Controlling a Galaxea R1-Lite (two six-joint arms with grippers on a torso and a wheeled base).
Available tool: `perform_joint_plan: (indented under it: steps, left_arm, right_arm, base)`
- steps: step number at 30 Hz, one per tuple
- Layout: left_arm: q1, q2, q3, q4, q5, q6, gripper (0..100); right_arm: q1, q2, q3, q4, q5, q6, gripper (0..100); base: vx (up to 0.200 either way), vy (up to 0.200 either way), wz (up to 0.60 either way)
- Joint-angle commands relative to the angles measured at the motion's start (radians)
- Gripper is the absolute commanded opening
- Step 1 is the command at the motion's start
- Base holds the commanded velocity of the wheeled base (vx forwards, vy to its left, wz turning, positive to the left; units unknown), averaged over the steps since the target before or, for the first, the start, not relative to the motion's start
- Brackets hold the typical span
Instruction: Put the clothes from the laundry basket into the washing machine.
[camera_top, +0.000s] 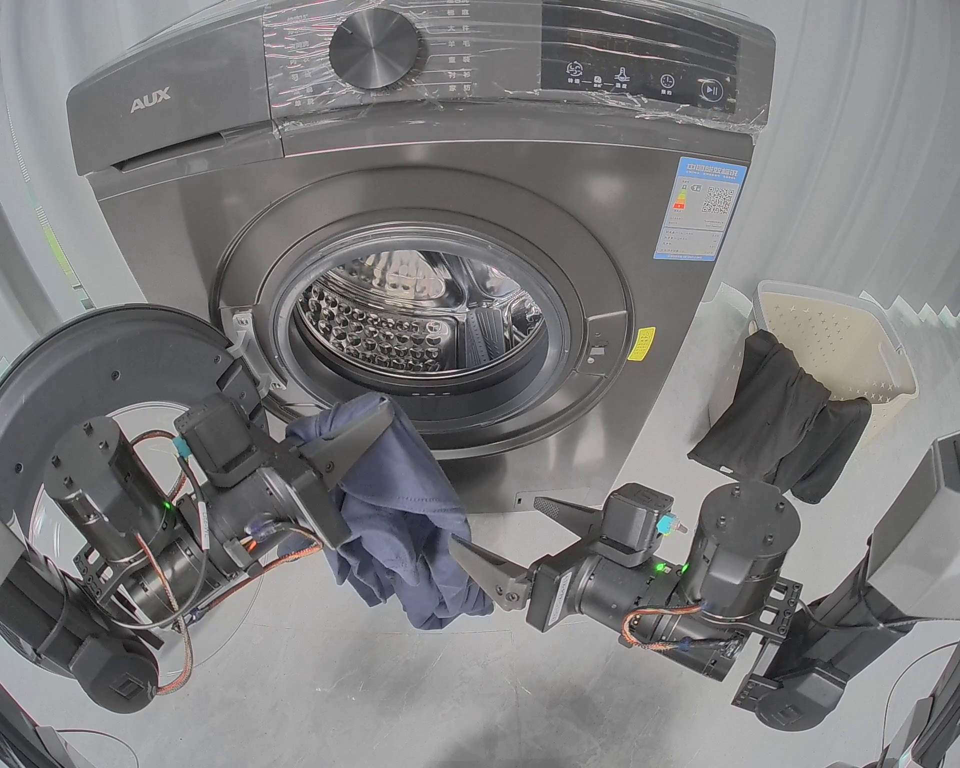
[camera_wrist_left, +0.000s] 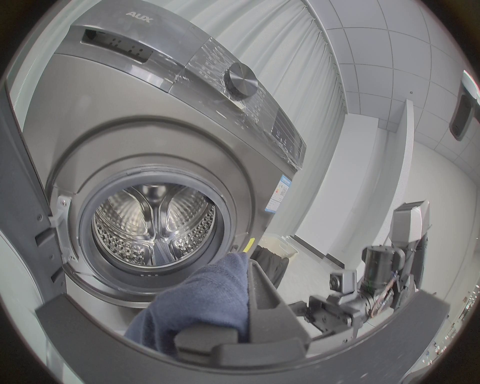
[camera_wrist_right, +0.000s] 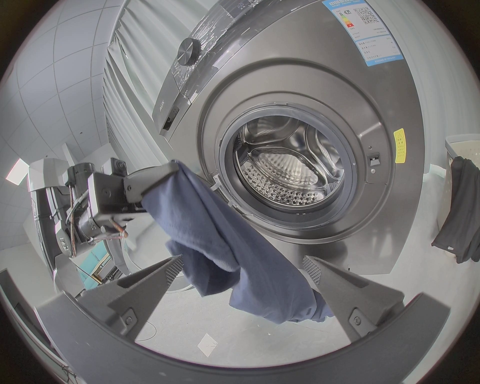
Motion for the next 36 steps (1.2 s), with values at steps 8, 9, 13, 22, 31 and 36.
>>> perform_joint_plan:
  steps: [8, 9, 13, 22, 31, 36]
  left_arm:
    - [0.001, 0.003, -0.093, -0.002, 0.089, -0.003, 0]
    - [-0.001, 0.005, -0.090, -0.002, 0.093, -0.003, 0]
    - [-0.002, 0.005, -0.084, -0.002, 0.095, -0.003, 0]
    - [-0.001, 0.019, -0.091, -0.002, 0.100, -0.003, 0]
    - [-0.001, 0.022, -0.094, -0.002, 0.100, -0.003, 0]
    - [-0.001, 0.017, -0.093, -0.002, 0.100, -0.004, 0]
  right_arm:
    - [0.025, 0.050, -0.004, -0.032, 0.000, 0.011, 100]
    - [0.026, 0.052, -0.007, -0.034, 0.001, 0.011, 100]
    - [0.031, 0.062, -0.028, -0.075, 0.010, 0.000, 100]
    - [0.115, 0.161, -0.105, -0.153, 0.033, -0.018, 100]
    - [0.121, 0.210, -0.169, -0.179, 0.036, -0.024, 100]
    - [0.100, 0.256, -0.218, -0.179, 0.036, -0.046, 100]
  base:
    - [0.000, 0.000, 0.00]
    - [0.000, 0.000, 0.00]
    - [0.000, 0.000, 0.00]
    - [0.000, 0.000, 0.00]
    - [0.000, 0.000, 0.00]
    - [0.000, 0.000, 0.00]
